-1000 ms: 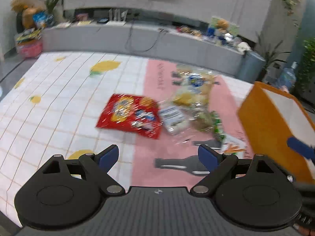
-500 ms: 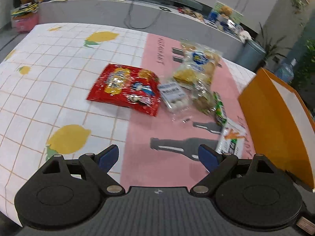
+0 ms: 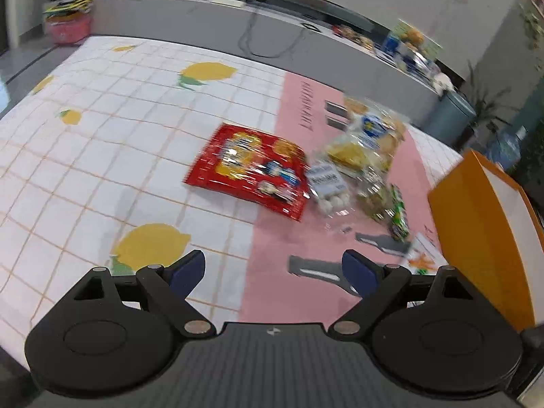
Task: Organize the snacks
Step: 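Grasp the white breadstick bag with the right tool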
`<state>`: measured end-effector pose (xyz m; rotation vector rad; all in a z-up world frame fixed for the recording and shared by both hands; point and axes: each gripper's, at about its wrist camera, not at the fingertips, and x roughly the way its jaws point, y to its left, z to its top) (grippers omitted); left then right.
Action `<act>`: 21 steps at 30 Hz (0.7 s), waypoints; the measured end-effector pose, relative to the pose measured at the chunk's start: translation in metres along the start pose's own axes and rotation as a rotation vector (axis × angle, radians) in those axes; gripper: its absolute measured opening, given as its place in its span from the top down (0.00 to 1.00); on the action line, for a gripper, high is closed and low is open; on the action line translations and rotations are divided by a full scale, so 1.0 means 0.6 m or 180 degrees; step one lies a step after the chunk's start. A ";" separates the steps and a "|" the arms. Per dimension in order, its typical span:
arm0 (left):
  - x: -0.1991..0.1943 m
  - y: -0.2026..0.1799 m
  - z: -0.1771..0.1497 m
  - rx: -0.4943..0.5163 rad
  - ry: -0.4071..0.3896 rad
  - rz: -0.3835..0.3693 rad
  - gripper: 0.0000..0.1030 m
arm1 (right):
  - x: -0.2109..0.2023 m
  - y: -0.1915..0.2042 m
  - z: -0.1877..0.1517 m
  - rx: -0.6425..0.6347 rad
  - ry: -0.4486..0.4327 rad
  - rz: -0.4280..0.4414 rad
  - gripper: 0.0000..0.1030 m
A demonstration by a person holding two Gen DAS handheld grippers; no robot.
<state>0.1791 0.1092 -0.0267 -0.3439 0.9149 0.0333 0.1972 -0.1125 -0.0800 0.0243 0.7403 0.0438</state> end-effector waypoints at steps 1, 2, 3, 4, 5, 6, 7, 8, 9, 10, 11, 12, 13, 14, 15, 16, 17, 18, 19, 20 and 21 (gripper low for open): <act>-0.001 0.006 0.002 -0.0049 -0.0010 0.0023 0.00 | -0.002 0.001 -0.001 -0.0001 -0.0026 -0.0010 0.15; -0.001 0.010 0.004 -0.0081 -0.0014 0.0040 0.00 | -0.003 0.002 -0.002 0.0009 -0.0053 -0.0015 0.17; -0.002 0.013 0.005 -0.0104 -0.0013 0.0045 0.00 | -0.003 0.002 -0.003 0.0019 -0.0076 -0.0025 0.17; -0.003 0.016 0.006 -0.0122 -0.0011 0.0032 0.00 | -0.003 0.002 -0.003 0.0024 -0.0091 -0.0032 0.18; -0.004 0.017 0.007 -0.0126 -0.0010 0.0022 0.00 | -0.003 0.002 -0.004 0.0030 -0.0109 -0.0040 0.18; -0.005 0.018 0.007 -0.0123 -0.0012 0.0013 0.00 | -0.002 0.002 -0.004 0.0033 -0.0125 -0.0050 0.18; -0.007 0.019 0.009 -0.0123 -0.0020 0.0012 0.00 | -0.001 0.003 -0.004 0.0038 -0.0135 -0.0059 0.18; -0.008 0.019 0.009 -0.0122 -0.0030 0.0016 0.00 | 0.001 0.003 -0.004 0.0045 -0.0142 -0.0072 0.18; -0.009 0.018 0.010 -0.0120 -0.0043 0.0023 0.00 | 0.002 0.003 -0.003 0.0058 -0.0145 -0.0083 0.18; -0.011 0.019 0.010 -0.0118 -0.0054 0.0029 0.00 | 0.002 0.003 -0.002 0.0079 -0.0143 -0.0086 0.17; -0.012 0.019 0.010 -0.0108 -0.0064 0.0036 0.00 | 0.003 0.002 -0.001 0.0113 -0.0139 -0.0081 0.16; -0.013 0.018 0.010 -0.0099 -0.0070 0.0042 0.00 | 0.004 0.002 0.000 0.0147 -0.0138 -0.0075 0.15; -0.014 0.017 0.011 -0.0095 -0.0074 0.0048 0.00 | 0.004 0.002 0.001 0.0169 -0.0134 -0.0068 0.13; -0.014 0.017 0.009 -0.0095 -0.0073 0.0052 0.00 | 0.005 0.003 0.001 0.0182 -0.0133 -0.0072 0.13; -0.014 0.017 0.010 -0.0098 -0.0066 0.0053 0.00 | 0.005 0.003 0.001 0.0212 -0.0140 -0.0087 0.13; -0.014 0.017 0.010 -0.0100 -0.0058 0.0053 0.00 | 0.005 0.003 0.001 0.0258 -0.0149 -0.0095 0.12; -0.014 0.017 0.010 -0.0100 -0.0048 0.0050 0.00 | 0.005 0.004 0.002 0.0307 -0.0148 -0.0088 0.09; -0.014 0.017 0.010 -0.0101 -0.0047 0.0044 0.00 | 0.006 0.003 0.002 0.0368 -0.0155 -0.0091 0.08; -0.015 0.017 0.010 -0.0106 -0.0048 0.0042 0.00 | 0.006 0.002 0.003 0.0426 -0.0168 -0.0106 0.08; -0.015 0.016 0.010 -0.0110 -0.0050 0.0044 0.00 | 0.006 0.003 0.004 0.0481 -0.0180 -0.0141 0.08; -0.015 0.016 0.011 -0.0114 -0.0052 0.0047 0.00 | 0.008 0.004 0.005 0.0517 -0.0188 -0.0218 0.08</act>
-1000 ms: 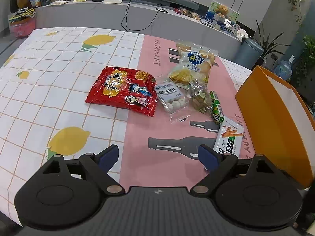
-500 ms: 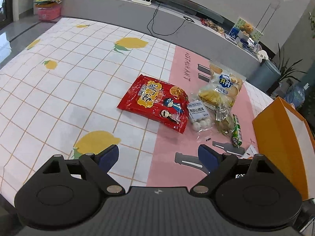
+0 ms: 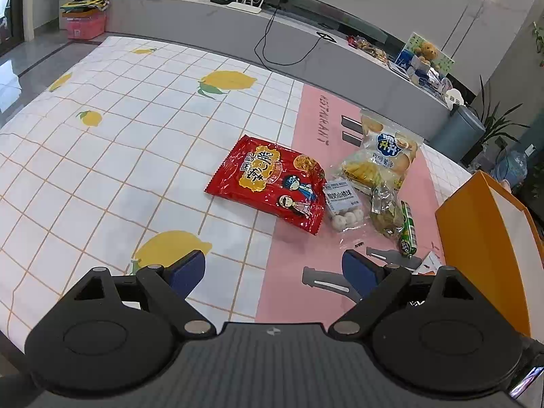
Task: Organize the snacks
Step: 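Grasp the white breadstick bag with the right tool, then grasp the red snack bag with the left tool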
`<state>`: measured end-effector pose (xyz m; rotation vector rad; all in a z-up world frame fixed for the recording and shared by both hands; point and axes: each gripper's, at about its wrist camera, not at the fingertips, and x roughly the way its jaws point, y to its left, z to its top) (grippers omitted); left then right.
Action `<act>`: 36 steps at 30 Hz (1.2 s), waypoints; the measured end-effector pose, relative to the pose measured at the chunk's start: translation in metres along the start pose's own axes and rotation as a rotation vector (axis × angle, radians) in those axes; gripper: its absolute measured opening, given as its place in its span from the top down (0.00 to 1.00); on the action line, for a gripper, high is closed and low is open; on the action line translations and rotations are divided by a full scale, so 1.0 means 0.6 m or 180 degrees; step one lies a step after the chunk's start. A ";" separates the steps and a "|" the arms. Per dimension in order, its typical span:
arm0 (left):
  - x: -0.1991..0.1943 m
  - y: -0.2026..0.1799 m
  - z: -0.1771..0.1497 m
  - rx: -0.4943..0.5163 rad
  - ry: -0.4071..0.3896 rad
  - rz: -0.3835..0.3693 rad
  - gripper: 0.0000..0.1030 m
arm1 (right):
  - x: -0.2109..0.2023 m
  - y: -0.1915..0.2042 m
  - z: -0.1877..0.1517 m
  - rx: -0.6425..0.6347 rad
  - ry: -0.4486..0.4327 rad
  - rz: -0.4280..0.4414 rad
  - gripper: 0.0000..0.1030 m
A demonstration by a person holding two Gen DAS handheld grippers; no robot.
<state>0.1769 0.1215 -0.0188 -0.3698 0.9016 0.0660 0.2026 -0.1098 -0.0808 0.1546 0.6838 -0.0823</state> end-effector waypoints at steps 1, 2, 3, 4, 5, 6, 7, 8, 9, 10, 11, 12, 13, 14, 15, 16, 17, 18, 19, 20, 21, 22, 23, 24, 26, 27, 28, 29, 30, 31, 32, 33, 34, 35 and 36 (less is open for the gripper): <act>0.001 0.000 0.000 -0.0002 -0.0001 0.0002 0.00 | 0.002 0.002 0.000 0.0006 -0.0007 -0.0071 0.08; 0.002 0.000 0.000 -0.0001 0.0001 0.0006 0.00 | 0.005 0.003 0.001 0.0011 -0.0014 -0.0139 0.09; 0.003 0.000 0.000 0.0002 0.0006 0.0013 0.00 | 0.007 0.004 0.001 0.0021 -0.0021 -0.0205 0.11; 0.004 -0.001 -0.001 0.0009 0.0012 0.0022 0.00 | 0.008 0.004 0.002 0.0023 -0.0030 -0.0274 0.15; 0.005 -0.002 -0.002 0.0018 0.0018 0.0031 0.00 | 0.009 0.005 0.002 0.0005 -0.0040 -0.0331 0.18; 0.006 -0.002 -0.002 0.0025 0.0024 0.0038 0.00 | 0.010 0.007 0.001 -0.0019 -0.0047 -0.0364 0.20; 0.006 -0.003 -0.003 0.0036 0.0029 0.0044 0.00 | 0.010 0.009 0.001 -0.0047 -0.0058 -0.0377 0.26; 0.007 -0.004 -0.003 0.0047 0.0033 0.0047 0.00 | 0.008 0.012 -0.001 -0.0104 -0.0078 -0.0377 0.36; 0.007 -0.005 -0.004 0.0061 0.0033 0.0049 0.00 | 0.006 0.017 -0.004 -0.0179 -0.0096 -0.0383 0.40; 0.007 -0.005 -0.004 0.0072 0.0032 0.0048 0.00 | 0.004 0.021 -0.006 -0.0231 -0.0104 -0.0400 0.41; 0.006 -0.006 -0.004 0.0084 0.0031 0.0048 0.00 | 0.002 0.022 -0.007 -0.0249 -0.0110 -0.0402 0.42; 0.006 -0.006 -0.004 0.0090 0.0031 0.0049 0.00 | 0.000 0.020 -0.007 -0.0249 -0.0103 -0.0384 0.42; 0.006 -0.005 -0.004 0.0090 0.0034 0.0048 0.00 | -0.001 0.018 -0.007 -0.0247 -0.0094 -0.0362 0.43; 0.006 -0.005 -0.004 0.0091 0.0037 0.0045 0.00 | -0.002 0.016 -0.005 -0.0261 -0.0077 -0.0337 0.44; 0.005 -0.005 -0.004 0.0096 0.0039 0.0040 0.00 | -0.004 0.014 -0.003 -0.0297 -0.0056 -0.0316 0.45; 0.005 -0.004 -0.004 0.0104 0.0036 0.0038 0.00 | -0.007 0.013 -0.001 -0.0345 -0.0025 -0.0282 0.46; 0.003 -0.003 -0.003 0.0109 0.0019 0.0053 0.00 | -0.009 0.013 0.002 -0.0383 0.0011 -0.0243 0.47; 0.002 -0.002 0.001 0.0118 0.0001 0.0079 0.00 | -0.013 0.010 0.003 -0.0408 0.0053 -0.0201 0.48; 0.000 0.001 0.006 0.0132 -0.0016 0.0089 0.00 | -0.018 0.006 0.004 -0.0407 0.0097 -0.0155 0.48; -0.004 0.006 0.013 0.0120 -0.0061 0.0083 0.00 | -0.023 0.000 0.005 -0.0383 0.0152 -0.0098 0.48; -0.009 0.013 0.022 0.0064 -0.0104 0.0043 0.00 | -0.028 -0.005 0.004 -0.0355 0.0199 -0.0049 0.48; -0.013 0.020 0.030 0.0002 -0.0126 -0.0037 0.00 | -0.031 -0.007 0.001 -0.0349 0.0228 -0.0012 0.48; -0.016 0.028 0.038 -0.0042 -0.0142 -0.0159 0.00 | -0.034 -0.008 -0.002 -0.0379 0.0243 0.0012 0.48; -0.018 0.034 0.046 -0.0054 -0.0162 -0.0293 0.00 | -0.037 -0.008 -0.003 -0.0415 0.0259 0.0027 0.48; -0.021 0.039 0.063 0.0115 -0.0229 -0.0522 0.00 | -0.040 -0.005 -0.007 -0.0442 0.0271 0.0062 0.48; -0.020 0.037 0.070 0.0223 -0.0279 -0.0548 0.00 | -0.041 -0.003 -0.008 -0.0454 0.0273 0.0071 0.48; -0.018 0.036 0.076 0.0312 -0.0375 -0.0494 0.00 | -0.040 0.000 -0.008 -0.0469 0.0275 0.0074 0.48; -0.014 0.033 0.079 0.0348 -0.0451 -0.0421 0.00 | -0.039 0.001 -0.008 -0.0483 0.0274 0.0076 0.48; -0.006 0.031 0.084 0.0377 -0.0502 -0.0354 0.00 | -0.038 0.004 -0.008 -0.0506 0.0271 0.0084 0.48; 0.004 0.029 0.088 0.0414 -0.0509 -0.0339 0.00 | -0.038 0.006 -0.009 -0.0521 0.0267 0.0090 0.48; 0.018 0.026 0.094 0.0462 -0.0481 -0.0372 0.00 | -0.038 0.009 -0.009 -0.0544 0.0263 0.0094 0.48; 0.030 0.023 0.099 0.0499 -0.0449 -0.0412 0.00 | -0.037 0.013 -0.009 -0.0572 0.0259 0.0099 0.48; 0.045 0.019 0.105 0.0544 -0.0414 -0.0437 0.00 | -0.038 0.015 -0.010 -0.0598 0.0259 0.0108 0.48; 0.058 0.013 0.112 0.0614 -0.0391 -0.0450 0.00 | -0.038 0.017 -0.009 -0.0624 0.0262 0.0126 0.48; 0.065 0.009 0.115 0.0705 -0.0378 -0.0463 0.00 | -0.039 0.018 -0.010 -0.0654 0.0264 0.0138 0.48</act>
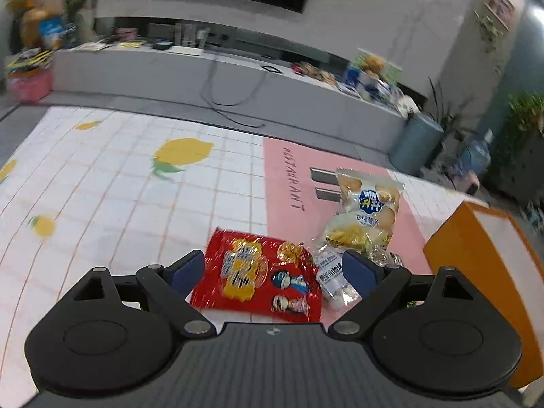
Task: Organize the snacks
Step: 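Grasp the red snack bag with the left tool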
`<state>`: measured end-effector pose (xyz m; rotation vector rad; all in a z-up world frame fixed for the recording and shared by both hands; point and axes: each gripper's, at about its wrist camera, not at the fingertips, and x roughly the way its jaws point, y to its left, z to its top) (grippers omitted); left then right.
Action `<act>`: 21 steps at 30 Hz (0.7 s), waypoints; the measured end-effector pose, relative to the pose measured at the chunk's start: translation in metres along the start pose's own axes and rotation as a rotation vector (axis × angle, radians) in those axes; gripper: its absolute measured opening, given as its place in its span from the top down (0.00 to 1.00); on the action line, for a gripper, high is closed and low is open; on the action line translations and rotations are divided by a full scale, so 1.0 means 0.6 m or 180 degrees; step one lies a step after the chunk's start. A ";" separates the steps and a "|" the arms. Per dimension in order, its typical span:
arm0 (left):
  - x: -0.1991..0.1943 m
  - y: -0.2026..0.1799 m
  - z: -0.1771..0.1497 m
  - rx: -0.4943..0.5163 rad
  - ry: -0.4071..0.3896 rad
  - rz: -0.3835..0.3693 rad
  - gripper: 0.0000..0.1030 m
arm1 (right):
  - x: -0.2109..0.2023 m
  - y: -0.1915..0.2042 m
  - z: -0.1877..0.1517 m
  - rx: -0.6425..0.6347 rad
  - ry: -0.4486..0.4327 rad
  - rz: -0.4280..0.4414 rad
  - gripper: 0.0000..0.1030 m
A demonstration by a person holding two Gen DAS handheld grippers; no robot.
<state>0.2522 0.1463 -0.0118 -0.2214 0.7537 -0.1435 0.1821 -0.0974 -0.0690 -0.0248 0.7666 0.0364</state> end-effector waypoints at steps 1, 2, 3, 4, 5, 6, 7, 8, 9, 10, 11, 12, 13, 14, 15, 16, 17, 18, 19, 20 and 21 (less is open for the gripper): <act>0.008 -0.004 0.005 0.0157 0.0019 -0.0045 0.00 | -0.002 0.000 -0.001 -0.0030 -0.0001 0.0011 0.48; 0.014 -0.008 0.009 0.0374 0.0032 -0.0136 0.00 | -0.002 -0.001 -0.001 -0.0047 0.0003 0.0022 0.48; 0.015 -0.011 0.009 0.0587 0.0032 -0.0226 0.00 | -0.004 -0.002 -0.001 -0.0053 0.0011 0.0035 0.48; 0.016 -0.014 0.008 0.0865 0.0021 -0.0314 0.00 | -0.005 -0.004 -0.001 -0.0048 0.0025 0.0053 0.48; 0.017 -0.015 0.006 0.1093 -0.0011 -0.0367 0.00 | -0.006 -0.007 -0.001 -0.0028 0.0042 0.0085 0.48; 0.015 -0.015 0.000 0.1287 -0.0098 -0.0386 0.00 | -0.007 -0.010 -0.002 -0.0015 0.0050 0.0125 0.48; 0.012 -0.014 -0.007 0.1493 -0.0199 -0.0425 0.00 | -0.007 -0.011 -0.003 -0.0007 0.0053 0.0165 0.48; 0.010 -0.015 -0.010 0.1677 -0.0203 -0.0521 0.00 | -0.009 -0.013 -0.005 -0.0012 0.0048 0.0202 0.48; 0.010 -0.014 -0.010 0.1843 -0.0155 -0.0646 0.00 | -0.010 -0.013 -0.007 -0.0038 0.0034 0.0219 0.48; 0.012 -0.013 -0.011 0.2007 -0.0084 -0.0803 0.00 | -0.010 -0.012 -0.008 -0.0073 0.0019 0.0231 0.47; 0.013 -0.013 -0.012 0.2152 -0.0020 -0.0931 0.00 | -0.010 -0.012 -0.010 -0.0111 0.0004 0.0243 0.47; 0.015 -0.015 -0.015 0.2320 0.0044 -0.1038 0.00 | -0.010 -0.012 -0.010 -0.0131 -0.0002 0.0254 0.47; 0.019 -0.019 -0.021 0.2529 0.0119 -0.1102 0.00 | -0.010 -0.013 -0.010 -0.0135 -0.0002 0.0265 0.47; 0.024 -0.023 -0.028 0.2718 0.0167 -0.1122 0.00 | -0.010 -0.014 -0.010 -0.0134 0.0001 0.0280 0.47; 0.029 -0.028 -0.037 0.2923 0.0203 -0.1110 0.00 | -0.010 -0.015 -0.009 -0.0133 0.0006 0.0292 0.47; 0.035 -0.032 -0.048 0.3147 0.0222 -0.1070 0.00 | -0.010 -0.016 -0.009 -0.0140 0.0009 0.0299 0.47; 0.042 -0.036 -0.058 0.3336 0.0209 -0.1027 0.00 | -0.010 -0.015 -0.009 -0.0159 0.0008 0.0305 0.47; 0.051 -0.036 -0.063 0.3466 0.0188 -0.0998 0.00 | -0.010 -0.015 -0.010 -0.0173 0.0002 0.0312 0.47; 0.062 -0.037 -0.067 0.3554 0.0192 -0.0988 0.00 | -0.011 -0.016 -0.011 -0.0184 -0.0004 0.0319 0.47; 0.071 -0.034 -0.067 0.3594 0.0219 -0.0990 0.00 | -0.011 -0.016 -0.012 -0.0202 -0.0010 0.0325 0.47; 0.084 -0.032 -0.066 0.3613 0.0271 -0.0999 0.00 | -0.012 -0.016 -0.012 -0.0216 -0.0013 0.0332 0.47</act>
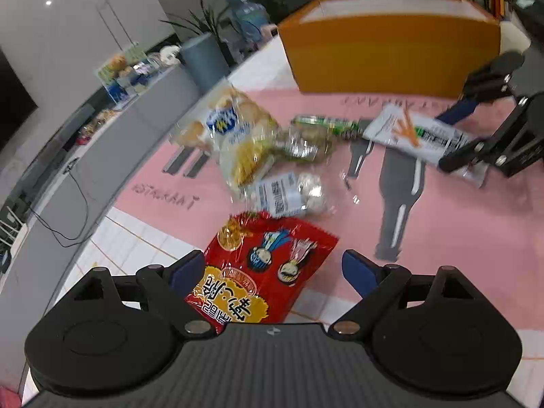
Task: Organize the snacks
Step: 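Grasp the red snack bag with the left tool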
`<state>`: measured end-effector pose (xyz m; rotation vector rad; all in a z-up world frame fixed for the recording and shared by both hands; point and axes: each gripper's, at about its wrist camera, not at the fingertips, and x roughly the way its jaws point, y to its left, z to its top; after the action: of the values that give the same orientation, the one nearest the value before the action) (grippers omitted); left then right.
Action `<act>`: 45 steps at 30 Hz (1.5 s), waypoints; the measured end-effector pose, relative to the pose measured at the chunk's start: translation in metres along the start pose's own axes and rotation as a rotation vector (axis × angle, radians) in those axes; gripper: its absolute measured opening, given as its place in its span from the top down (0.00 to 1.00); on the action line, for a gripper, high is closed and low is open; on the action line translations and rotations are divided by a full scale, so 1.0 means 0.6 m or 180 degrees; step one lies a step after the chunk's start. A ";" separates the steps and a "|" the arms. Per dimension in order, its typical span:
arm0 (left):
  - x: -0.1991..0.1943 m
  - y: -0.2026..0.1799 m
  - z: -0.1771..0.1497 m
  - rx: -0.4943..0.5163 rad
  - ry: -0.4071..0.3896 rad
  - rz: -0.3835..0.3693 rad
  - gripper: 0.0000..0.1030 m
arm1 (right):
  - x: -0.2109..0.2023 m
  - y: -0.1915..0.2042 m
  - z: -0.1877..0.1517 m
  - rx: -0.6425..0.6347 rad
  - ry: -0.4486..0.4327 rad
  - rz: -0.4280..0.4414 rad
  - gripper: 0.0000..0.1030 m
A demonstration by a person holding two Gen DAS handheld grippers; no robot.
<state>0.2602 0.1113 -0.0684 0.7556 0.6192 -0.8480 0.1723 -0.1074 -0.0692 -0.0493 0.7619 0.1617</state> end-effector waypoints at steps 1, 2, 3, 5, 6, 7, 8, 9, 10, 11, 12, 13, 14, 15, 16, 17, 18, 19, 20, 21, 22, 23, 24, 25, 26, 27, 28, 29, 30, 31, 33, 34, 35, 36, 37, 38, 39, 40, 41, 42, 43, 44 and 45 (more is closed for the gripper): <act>0.011 0.005 -0.002 0.0013 0.0052 -0.0035 0.00 | 0.000 0.000 0.000 -0.0008 0.0000 0.0007 0.47; 0.021 0.011 -0.005 0.0032 0.0099 -0.0044 0.00 | -0.001 0.000 0.000 -0.0013 0.0002 0.0012 0.47; 0.027 0.018 -0.009 0.0055 0.0126 -0.0029 0.00 | -0.001 0.000 0.000 -0.0010 0.0005 0.0015 0.47; 0.039 0.027 -0.018 0.0091 0.0107 0.0031 0.00 | 0.000 0.000 0.001 -0.0016 0.0012 0.0013 0.47; 0.045 0.031 -0.020 0.0100 0.0105 0.0044 0.00 | 0.000 0.000 0.001 -0.0028 0.0012 0.0012 0.47; 0.052 0.036 -0.022 0.0107 0.0107 0.0047 0.00 | 0.000 0.001 0.001 -0.0039 0.0013 0.0018 0.47; 0.054 0.041 -0.022 0.0086 0.0051 0.0027 0.00 | 0.000 0.001 0.000 -0.0050 0.0013 0.0023 0.47; 0.059 0.046 -0.021 0.0066 0.0020 -0.0004 0.00 | 0.000 0.001 0.000 -0.0060 0.0013 0.0027 0.47; 0.066 0.052 -0.020 0.0030 -0.0018 -0.0029 0.00 | 0.000 0.002 0.000 -0.0071 0.0011 0.0027 0.47; 0.073 0.057 -0.018 -0.0025 -0.0049 -0.0047 0.00 | 0.000 0.002 -0.001 -0.0077 0.0009 0.0027 0.47; 0.081 0.066 -0.018 -0.0143 -0.0089 -0.0107 0.00 | 0.000 0.002 -0.001 -0.0085 0.0007 0.0027 0.47; 0.087 0.075 -0.017 -0.0274 -0.0102 -0.0170 0.00 | 0.000 0.003 -0.001 -0.0097 0.0005 0.0024 0.47; 0.097 0.087 -0.017 -0.0476 -0.0096 -0.0273 0.00 | 0.001 0.004 -0.001 -0.0113 0.0003 0.0022 0.46; 0.104 0.099 -0.017 -0.0660 -0.0070 -0.0375 0.00 | 0.001 0.004 -0.001 -0.0126 0.0002 0.0019 0.46; 0.113 0.111 -0.018 -0.0881 -0.0016 -0.0506 0.00 | 0.000 0.005 -0.001 -0.0128 0.0002 0.0017 0.46; 0.117 0.120 -0.021 -0.1082 0.0004 -0.0591 0.00 | 0.000 0.005 -0.001 -0.0130 0.0002 0.0018 0.46; 0.116 0.120 -0.020 -0.1118 -0.0005 -0.0553 0.00 | 0.000 0.005 -0.001 -0.0135 0.0004 0.0022 0.46; 0.116 0.114 -0.018 -0.1065 0.0016 -0.0504 0.00 | 0.000 0.005 -0.001 -0.0137 0.0005 0.0025 0.46; 0.116 0.114 -0.015 -0.1098 0.0063 -0.0500 0.00 | 0.000 0.005 -0.001 -0.0140 0.0007 0.0030 0.46; 0.116 0.116 -0.010 -0.1143 0.0131 -0.0508 0.00 | 0.000 0.005 -0.001 -0.0141 0.0009 0.0034 0.46; 0.116 0.117 -0.004 -0.1170 0.0219 -0.0490 0.00 | 0.000 0.005 0.000 -0.0144 0.0010 0.0035 0.46; 0.116 0.117 0.001 -0.1206 0.0289 -0.0469 0.00 | 0.000 0.005 0.000 -0.0147 0.0010 0.0035 0.46; 0.115 0.117 0.005 -0.1263 0.0367 -0.0431 0.00 | 0.000 0.005 0.000 -0.0150 0.0010 0.0035 0.46; 0.115 0.117 0.008 -0.1328 0.0442 -0.0388 0.00 | 0.000 0.005 0.000 -0.0156 0.0011 0.0038 0.46; 0.115 0.118 0.010 -0.1397 0.0513 -0.0321 0.00 | 0.000 0.004 0.000 -0.0164 0.0012 0.0045 0.47; 0.115 0.119 0.011 -0.1471 0.0572 -0.0269 0.00 | 0.000 0.004 0.000 -0.0167 0.0011 0.0051 0.47; 0.113 0.121 0.006 -0.1578 0.0643 -0.0209 0.00 | -0.001 0.004 -0.001 -0.0164 0.0012 0.0056 0.46; 0.112 0.123 0.005 -0.1650 0.0691 -0.0159 0.00 | -0.001 0.003 -0.001 -0.0164 0.0012 0.0058 0.47; 0.109 0.125 0.001 -0.1726 0.0724 -0.0113 0.00 | -0.002 0.003 -0.002 -0.0167 0.0012 0.0057 0.47; 0.106 0.127 -0.002 -0.1810 0.0768 -0.0058 0.00 | -0.002 0.003 -0.002 -0.0171 0.0013 0.0056 0.47; 0.100 0.130 -0.008 -0.1961 0.0878 0.0022 0.00 | -0.003 0.004 -0.001 -0.0175 0.0028 0.0053 0.46; 0.098 0.133 -0.010 -0.2028 0.0941 0.0052 0.00 | -0.003 0.004 -0.001 -0.0170 0.0036 0.0051 0.46; 0.095 0.135 -0.013 -0.2090 0.1005 0.0073 0.00 | -0.003 0.005 -0.001 -0.0167 0.0038 0.0049 0.46; 0.091 0.137 -0.016 -0.2144 0.1057 0.0092 0.00 | -0.002 0.006 0.000 -0.0171 0.0035 0.0045 0.46; 0.089 0.138 -0.019 -0.2186 0.1092 0.0108 0.00 | -0.002 0.006 -0.001 -0.0178 0.0030 0.0041 0.46; 0.085 0.140 -0.022 -0.2228 0.1109 0.0126 0.00 | -0.001 0.007 0.000 -0.0186 0.0024 0.0036 0.46; 0.083 0.142 -0.024 -0.2262 0.1090 0.0153 0.00 | -0.001 0.008 -0.001 -0.0195 0.0016 0.0031 0.46; 0.085 0.138 -0.024 -0.2296 0.1070 0.0188 0.00 | 0.000 0.009 -0.001 -0.0202 0.0008 0.0027 0.46; 0.084 0.135 -0.024 -0.2347 0.1060 0.0219 0.00 | 0.000 0.010 0.000 -0.0211 0.0001 0.0025 0.46; 0.079 0.132 -0.023 -0.2365 0.1051 0.0215 0.00 | 0.001 0.010 0.000 -0.0218 -0.0005 0.0023 0.46; 0.072 0.128 -0.020 -0.2361 0.1061 0.0220 0.01 | 0.001 0.010 0.000 -0.0217 -0.0010 0.0022 0.46; 0.068 0.126 -0.015 -0.2356 0.1079 0.0222 0.05 | 0.002 0.010 0.000 -0.0212 -0.0015 0.0021 0.47; 0.068 0.122 -0.010 -0.2343 0.1115 0.0252 0.08 | 0.002 0.010 0.000 -0.0203 -0.0019 0.0019 0.47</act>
<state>0.3413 0.1309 -0.0774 0.2462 1.1233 -0.3582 0.1722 -0.1017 -0.0701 -0.1071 0.7511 0.1917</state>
